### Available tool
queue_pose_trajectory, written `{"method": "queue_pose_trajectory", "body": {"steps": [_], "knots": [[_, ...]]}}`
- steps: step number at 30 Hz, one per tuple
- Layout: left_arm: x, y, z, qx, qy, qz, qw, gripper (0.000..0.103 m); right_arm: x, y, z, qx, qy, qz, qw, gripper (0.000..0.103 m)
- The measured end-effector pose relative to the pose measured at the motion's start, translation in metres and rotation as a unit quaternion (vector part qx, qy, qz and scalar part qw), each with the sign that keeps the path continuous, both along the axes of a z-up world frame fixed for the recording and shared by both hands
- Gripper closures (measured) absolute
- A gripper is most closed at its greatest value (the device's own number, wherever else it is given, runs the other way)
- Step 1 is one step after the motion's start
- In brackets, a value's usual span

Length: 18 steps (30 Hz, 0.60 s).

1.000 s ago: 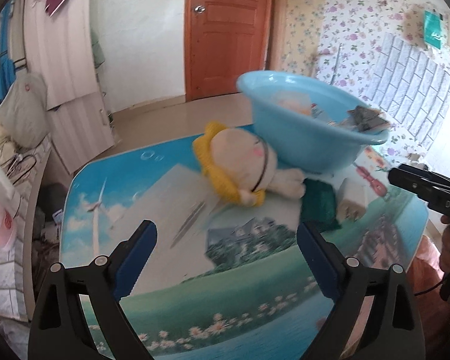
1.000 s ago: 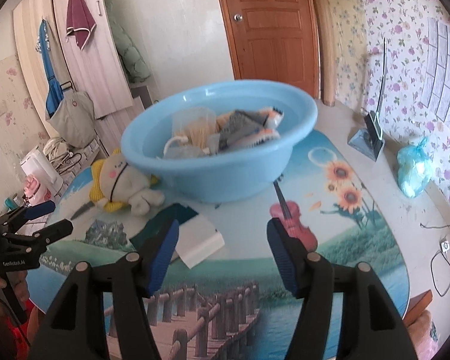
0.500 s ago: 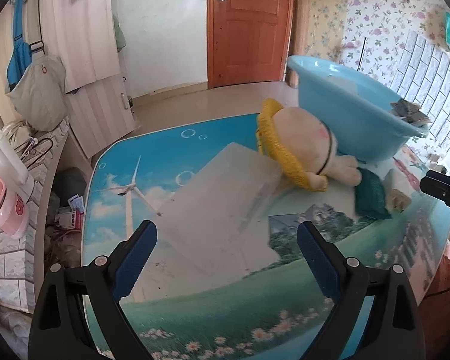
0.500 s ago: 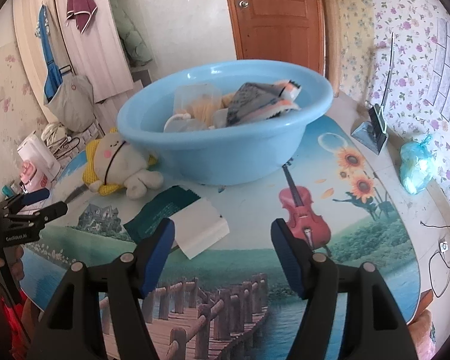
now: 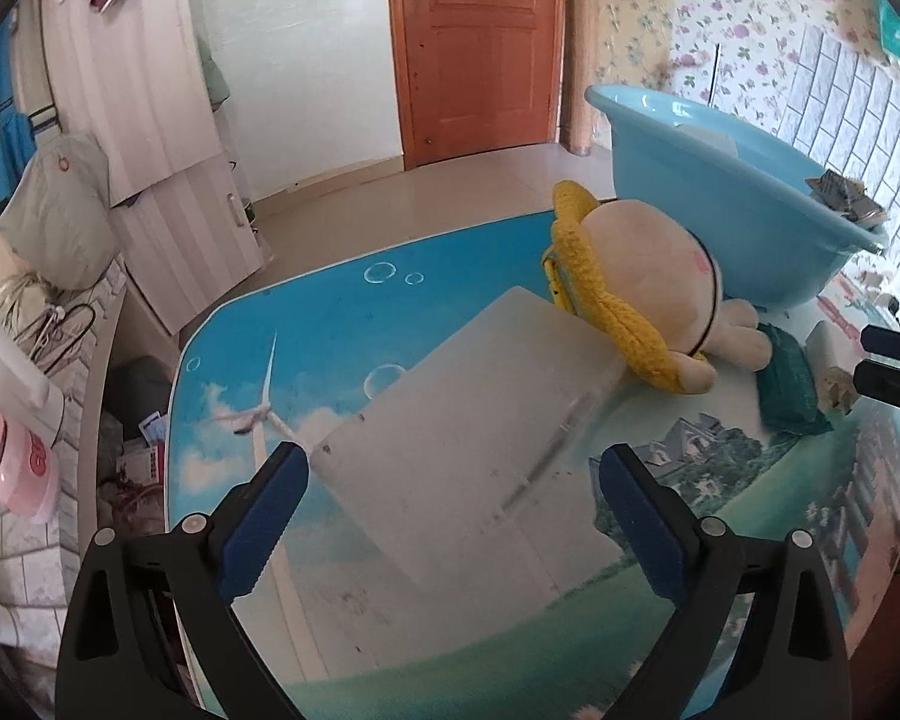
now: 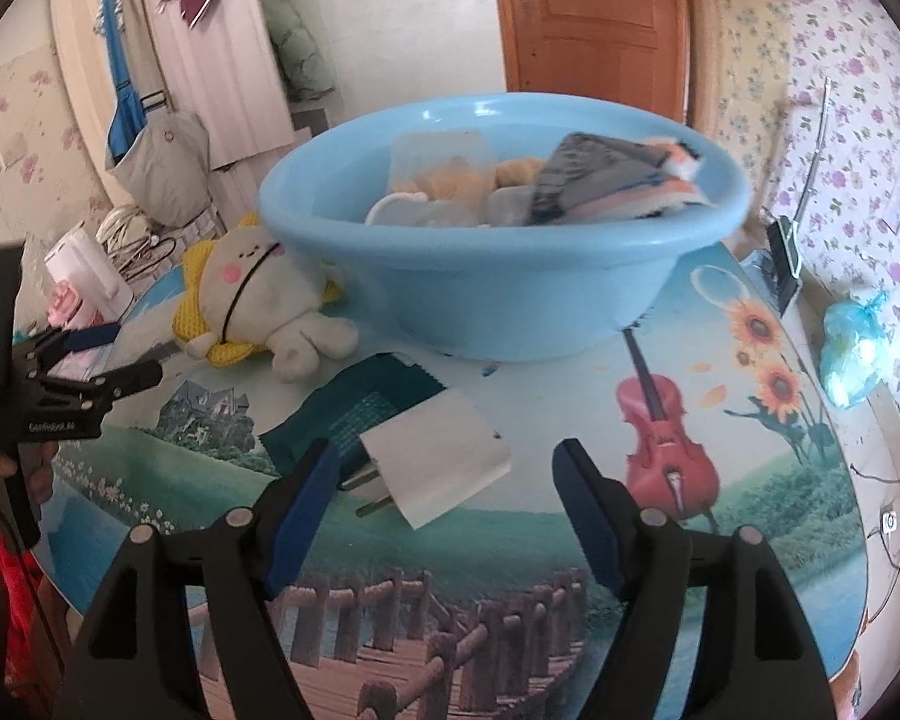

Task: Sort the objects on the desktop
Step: 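Grasp the clear plastic box with the left tool while the right tool grasps the white charger plug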

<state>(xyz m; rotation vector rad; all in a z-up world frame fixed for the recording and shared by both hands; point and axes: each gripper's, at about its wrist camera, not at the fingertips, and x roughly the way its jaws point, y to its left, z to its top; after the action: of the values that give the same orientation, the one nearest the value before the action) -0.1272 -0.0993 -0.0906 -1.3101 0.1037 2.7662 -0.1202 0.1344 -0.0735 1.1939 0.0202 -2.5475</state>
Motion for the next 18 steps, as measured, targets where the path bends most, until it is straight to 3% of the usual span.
{"method": "queue_pose_trajectory", "body": {"steps": [6, 10, 18], "knots": [[-0.011, 0.003, -0.008, -0.005, -0.014, -0.020, 0.9997, 0.005, -0.004, -0.006, -0.007, 0.011, -0.008, 0.007, 1.000, 0.027], [-0.008, 0.004, -0.003, 0.011, 0.000, -0.027, 0.9996, 0.006, -0.007, -0.008, -0.008, 0.008, -0.012, 0.008, 1.000, 0.027], [0.006, 0.006, 0.001, 0.015, 0.008, -0.034, 0.9993, 0.025, -0.011, -0.013, -0.017, 0.018, -0.014, 0.017, 1.000, 0.027]]}}
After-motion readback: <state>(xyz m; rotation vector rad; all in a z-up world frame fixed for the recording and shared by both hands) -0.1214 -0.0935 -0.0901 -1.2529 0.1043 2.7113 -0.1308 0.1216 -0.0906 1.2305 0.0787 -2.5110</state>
